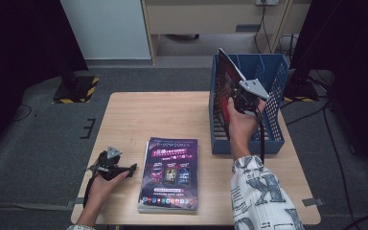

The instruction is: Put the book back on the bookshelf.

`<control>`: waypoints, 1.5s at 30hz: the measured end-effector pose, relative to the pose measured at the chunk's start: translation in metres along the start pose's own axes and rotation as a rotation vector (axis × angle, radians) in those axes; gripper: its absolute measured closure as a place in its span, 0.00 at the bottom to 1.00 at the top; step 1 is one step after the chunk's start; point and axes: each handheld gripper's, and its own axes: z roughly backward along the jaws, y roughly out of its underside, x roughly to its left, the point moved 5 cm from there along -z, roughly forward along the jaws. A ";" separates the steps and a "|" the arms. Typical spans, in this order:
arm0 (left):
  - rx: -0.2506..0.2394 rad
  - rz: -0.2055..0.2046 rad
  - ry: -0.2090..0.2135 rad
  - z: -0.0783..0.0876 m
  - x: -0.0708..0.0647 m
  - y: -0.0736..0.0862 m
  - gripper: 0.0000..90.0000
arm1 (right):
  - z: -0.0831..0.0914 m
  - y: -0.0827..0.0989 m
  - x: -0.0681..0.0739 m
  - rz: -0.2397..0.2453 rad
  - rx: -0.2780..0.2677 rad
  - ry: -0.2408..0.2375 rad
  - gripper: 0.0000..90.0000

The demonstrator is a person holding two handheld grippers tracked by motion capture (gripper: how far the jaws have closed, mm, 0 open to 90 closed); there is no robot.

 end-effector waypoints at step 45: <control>0.000 -0.001 -0.001 0.000 0.000 0.000 0.05 | 0.013 0.034 0.013 0.008 0.062 -0.113 0.90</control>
